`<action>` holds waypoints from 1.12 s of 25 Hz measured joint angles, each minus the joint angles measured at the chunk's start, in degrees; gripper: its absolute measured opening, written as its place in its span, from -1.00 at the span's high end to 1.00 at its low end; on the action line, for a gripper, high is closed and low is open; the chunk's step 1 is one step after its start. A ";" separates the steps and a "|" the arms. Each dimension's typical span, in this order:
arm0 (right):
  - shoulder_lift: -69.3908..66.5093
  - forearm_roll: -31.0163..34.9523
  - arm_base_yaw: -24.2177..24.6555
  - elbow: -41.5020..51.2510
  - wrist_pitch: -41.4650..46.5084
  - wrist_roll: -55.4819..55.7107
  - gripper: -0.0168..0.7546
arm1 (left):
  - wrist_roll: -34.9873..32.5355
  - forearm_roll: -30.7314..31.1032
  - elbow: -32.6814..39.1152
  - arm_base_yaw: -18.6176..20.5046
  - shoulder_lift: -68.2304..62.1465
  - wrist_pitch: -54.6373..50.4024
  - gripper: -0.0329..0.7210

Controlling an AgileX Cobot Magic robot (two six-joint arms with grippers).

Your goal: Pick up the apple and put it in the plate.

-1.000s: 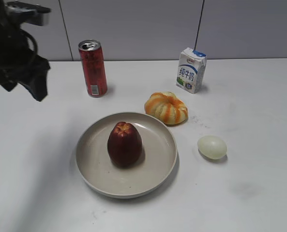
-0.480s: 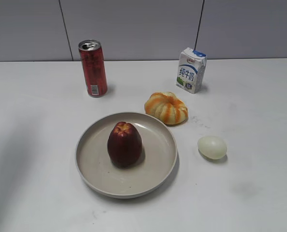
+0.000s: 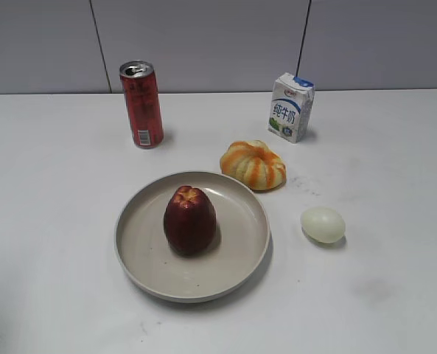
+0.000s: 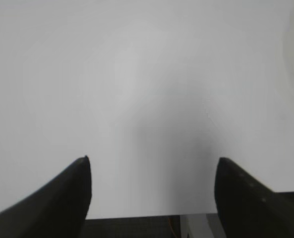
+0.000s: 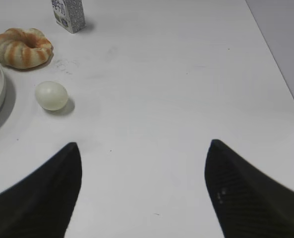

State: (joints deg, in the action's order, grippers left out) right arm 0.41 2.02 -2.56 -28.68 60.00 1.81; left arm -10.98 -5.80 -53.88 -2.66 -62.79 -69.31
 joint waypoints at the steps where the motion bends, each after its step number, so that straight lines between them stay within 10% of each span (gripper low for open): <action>1: 0.00 0.00 0.00 0.00 0.00 0.00 -0.56 | 0.00 0.00 2.55 0.00 2.96 0.47 -0.64; 15: 0.00 0.00 0.00 0.00 0.06 0.00 -0.56 | 0.37 0.00 25.49 0.00 36.96 5.22 -0.61; 28: 0.00 0.00 0.00 0.00 0.01 0.00 -0.56 | 2.42 1.17 26.22 0.00 57.66 6.88 -0.61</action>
State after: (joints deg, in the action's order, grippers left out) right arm 0.41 2.02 -2.56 -28.68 60.02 1.81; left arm -8.56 -4.62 -27.66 -2.66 -5.14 -62.43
